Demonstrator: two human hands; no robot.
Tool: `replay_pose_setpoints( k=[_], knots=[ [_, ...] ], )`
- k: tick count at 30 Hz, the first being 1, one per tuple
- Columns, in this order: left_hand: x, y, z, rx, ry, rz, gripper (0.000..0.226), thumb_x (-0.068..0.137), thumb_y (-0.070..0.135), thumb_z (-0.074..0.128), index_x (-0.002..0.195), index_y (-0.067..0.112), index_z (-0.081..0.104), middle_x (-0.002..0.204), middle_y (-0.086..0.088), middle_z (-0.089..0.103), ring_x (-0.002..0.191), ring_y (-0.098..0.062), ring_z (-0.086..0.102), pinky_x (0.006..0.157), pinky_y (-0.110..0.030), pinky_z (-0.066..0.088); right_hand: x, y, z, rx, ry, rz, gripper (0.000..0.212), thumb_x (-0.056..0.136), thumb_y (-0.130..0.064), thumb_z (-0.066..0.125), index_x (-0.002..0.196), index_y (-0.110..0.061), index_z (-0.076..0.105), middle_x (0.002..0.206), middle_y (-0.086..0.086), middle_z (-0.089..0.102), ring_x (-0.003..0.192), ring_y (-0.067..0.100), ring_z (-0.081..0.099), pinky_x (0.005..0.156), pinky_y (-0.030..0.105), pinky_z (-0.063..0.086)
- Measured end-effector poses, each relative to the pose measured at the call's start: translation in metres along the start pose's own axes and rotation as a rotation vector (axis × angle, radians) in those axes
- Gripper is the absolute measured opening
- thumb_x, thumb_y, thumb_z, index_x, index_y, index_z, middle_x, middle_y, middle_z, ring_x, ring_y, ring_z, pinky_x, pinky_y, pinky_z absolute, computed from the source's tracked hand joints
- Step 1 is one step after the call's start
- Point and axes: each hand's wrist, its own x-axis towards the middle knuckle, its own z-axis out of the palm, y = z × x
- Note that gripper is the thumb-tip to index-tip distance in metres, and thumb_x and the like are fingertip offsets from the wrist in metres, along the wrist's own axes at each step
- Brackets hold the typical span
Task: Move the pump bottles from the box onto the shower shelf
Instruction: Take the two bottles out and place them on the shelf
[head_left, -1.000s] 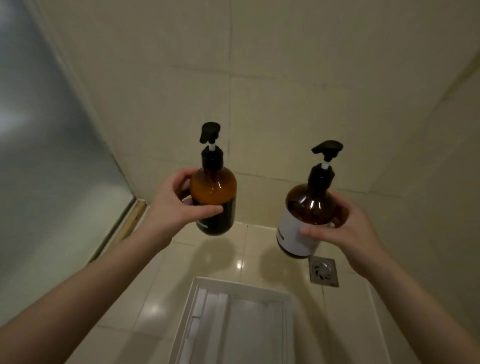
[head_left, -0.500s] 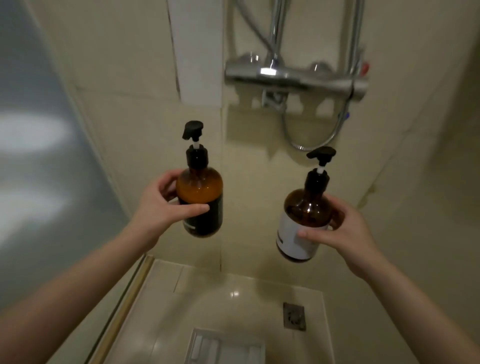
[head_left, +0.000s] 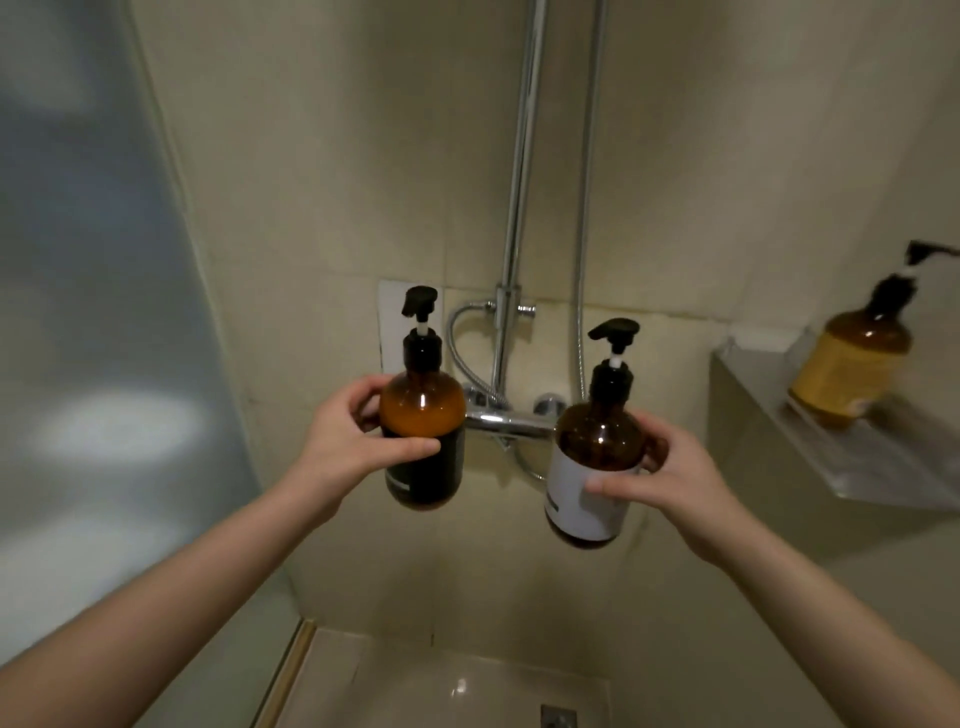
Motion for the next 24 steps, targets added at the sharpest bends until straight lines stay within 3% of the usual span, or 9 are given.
replay_pose_setpoints(
  k=[4,7,12,19,24],
  knots=[
    [-0.008,0.05,-0.015,-0.024,-0.019,0.013,0.071,0.036,0.036,0.083,0.103,0.029,0.06,0.103,0.006,0.068,0.097,-0.011,0.064,0.078,-0.027,0.049,-0.008,-0.06,-0.015,0.011,0.016,-0.018,0.068,0.041,-0.028,0.088,0.106,-0.025,0.064,0.105,-0.005,0.07,0.104,0.014,0.063,0.092,0.04,0.051],
    [-0.017,0.071,-0.023,-0.026,-0.033,0.034,0.067,0.035,0.038,0.084,0.098,0.03,0.061,0.094,0.011,0.072,0.089,-0.005,0.067,0.077,-0.026,0.051,-0.017,-0.088,-0.018,0.013,0.029,-0.039,0.072,0.036,-0.039,0.084,0.104,-0.027,0.064,0.106,-0.006,0.069,0.104,0.013,0.063,0.089,0.038,0.053],
    [-0.026,0.091,-0.033,-0.035,-0.042,0.046,0.068,0.034,0.041,0.083,0.097,0.03,0.061,0.1,0.009,0.068,0.096,-0.01,0.063,0.075,-0.026,0.049,-0.033,-0.11,-0.016,-0.009,0.069,-0.061,0.079,0.038,-0.038,0.084,0.112,-0.022,0.062,0.11,-0.004,0.068,0.107,0.016,0.061,0.093,0.043,0.05],
    [-0.023,0.105,-0.021,-0.042,-0.149,0.063,0.069,0.036,0.042,0.084,0.098,0.027,0.06,0.099,0.009,0.069,0.093,-0.007,0.065,0.066,-0.015,0.05,-0.06,-0.121,-0.016,-0.033,0.149,-0.054,0.066,0.041,-0.042,0.082,0.103,-0.03,0.063,0.106,-0.009,0.068,0.105,0.011,0.061,0.092,0.04,0.05],
    [-0.008,0.115,0.008,-0.102,-0.201,0.092,0.066,0.038,0.035,0.084,0.099,0.025,0.061,0.1,0.007,0.069,0.093,-0.007,0.065,0.073,-0.024,0.052,-0.07,-0.11,-0.033,-0.051,0.23,-0.028,0.073,0.043,-0.04,0.085,0.111,-0.023,0.065,0.107,-0.008,0.07,0.105,0.011,0.063,0.092,0.041,0.052]
  ],
)
